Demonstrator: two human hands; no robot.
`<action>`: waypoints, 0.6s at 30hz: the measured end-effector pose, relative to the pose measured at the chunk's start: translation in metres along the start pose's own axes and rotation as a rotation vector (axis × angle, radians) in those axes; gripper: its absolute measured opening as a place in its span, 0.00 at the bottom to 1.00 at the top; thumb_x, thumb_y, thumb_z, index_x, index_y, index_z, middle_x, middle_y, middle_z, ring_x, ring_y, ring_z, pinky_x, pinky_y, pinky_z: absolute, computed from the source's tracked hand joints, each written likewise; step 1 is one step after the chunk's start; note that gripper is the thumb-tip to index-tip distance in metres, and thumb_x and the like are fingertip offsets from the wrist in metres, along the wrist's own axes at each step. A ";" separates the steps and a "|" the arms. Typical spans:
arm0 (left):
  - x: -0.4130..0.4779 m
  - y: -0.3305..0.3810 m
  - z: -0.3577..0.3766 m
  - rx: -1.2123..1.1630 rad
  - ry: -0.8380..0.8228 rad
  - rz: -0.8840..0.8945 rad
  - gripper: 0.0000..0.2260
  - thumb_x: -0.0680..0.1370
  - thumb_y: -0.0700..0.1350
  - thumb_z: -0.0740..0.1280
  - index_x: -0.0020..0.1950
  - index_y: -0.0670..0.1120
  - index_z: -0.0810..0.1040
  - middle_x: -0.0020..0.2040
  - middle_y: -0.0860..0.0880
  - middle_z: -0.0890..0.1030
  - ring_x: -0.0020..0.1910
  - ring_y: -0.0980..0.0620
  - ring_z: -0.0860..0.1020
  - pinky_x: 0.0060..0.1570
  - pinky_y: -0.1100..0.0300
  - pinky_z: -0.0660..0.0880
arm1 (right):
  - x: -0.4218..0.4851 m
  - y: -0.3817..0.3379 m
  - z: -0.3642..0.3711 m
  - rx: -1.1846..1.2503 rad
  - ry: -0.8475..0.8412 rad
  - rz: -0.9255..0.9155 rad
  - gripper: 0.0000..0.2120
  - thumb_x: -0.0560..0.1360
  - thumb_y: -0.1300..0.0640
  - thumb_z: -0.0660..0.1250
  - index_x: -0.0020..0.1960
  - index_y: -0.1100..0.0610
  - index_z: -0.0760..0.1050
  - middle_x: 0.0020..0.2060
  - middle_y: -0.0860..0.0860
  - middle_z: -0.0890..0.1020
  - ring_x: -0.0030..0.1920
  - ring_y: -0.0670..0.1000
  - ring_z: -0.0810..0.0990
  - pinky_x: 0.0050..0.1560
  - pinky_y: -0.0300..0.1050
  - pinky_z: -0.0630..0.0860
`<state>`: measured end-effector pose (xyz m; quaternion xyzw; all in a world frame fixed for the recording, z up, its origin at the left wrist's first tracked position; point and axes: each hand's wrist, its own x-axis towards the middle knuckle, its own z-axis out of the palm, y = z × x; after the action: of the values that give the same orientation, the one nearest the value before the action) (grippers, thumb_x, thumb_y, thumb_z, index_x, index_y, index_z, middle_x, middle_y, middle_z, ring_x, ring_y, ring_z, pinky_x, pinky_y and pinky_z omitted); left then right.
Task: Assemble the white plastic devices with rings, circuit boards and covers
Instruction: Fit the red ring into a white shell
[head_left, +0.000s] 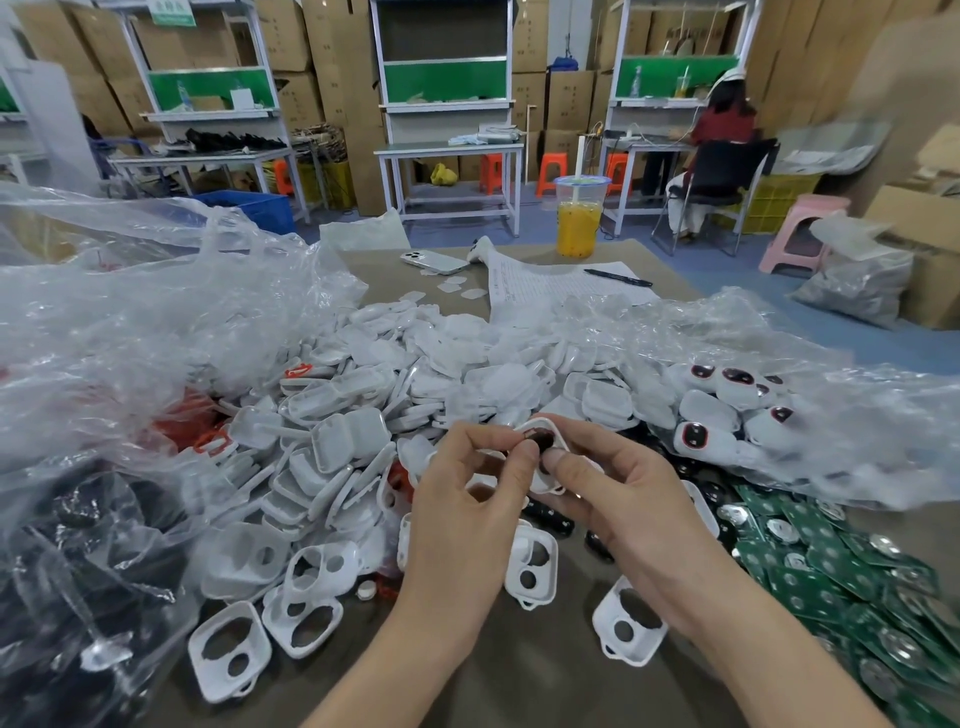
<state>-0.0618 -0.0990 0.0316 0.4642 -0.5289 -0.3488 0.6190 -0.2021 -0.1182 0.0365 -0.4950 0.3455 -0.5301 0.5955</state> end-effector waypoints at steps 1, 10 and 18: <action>0.000 0.000 0.000 -0.001 -0.004 0.001 0.08 0.79 0.44 0.72 0.46 0.57 0.79 0.46 0.55 0.86 0.48 0.56 0.84 0.48 0.54 0.79 | 0.000 0.000 0.000 -0.005 0.004 -0.003 0.16 0.69 0.53 0.73 0.57 0.48 0.85 0.55 0.51 0.86 0.55 0.50 0.85 0.52 0.41 0.81; 0.004 0.003 -0.005 -0.035 -0.054 -0.060 0.08 0.79 0.46 0.71 0.51 0.60 0.77 0.48 0.53 0.85 0.43 0.53 0.83 0.41 0.55 0.79 | -0.002 -0.001 0.000 -0.036 -0.018 -0.003 0.15 0.71 0.52 0.73 0.58 0.49 0.84 0.54 0.52 0.86 0.55 0.52 0.85 0.52 0.40 0.81; 0.000 -0.001 -0.002 0.200 -0.027 0.087 0.10 0.80 0.46 0.70 0.50 0.63 0.80 0.48 0.60 0.82 0.49 0.59 0.81 0.44 0.69 0.75 | -0.002 0.001 0.002 -0.141 0.041 -0.022 0.13 0.69 0.49 0.74 0.52 0.51 0.84 0.46 0.52 0.86 0.49 0.53 0.86 0.57 0.51 0.82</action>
<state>-0.0598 -0.0993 0.0305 0.4956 -0.5891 -0.2732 0.5767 -0.2005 -0.1157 0.0362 -0.5285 0.3885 -0.5210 0.5462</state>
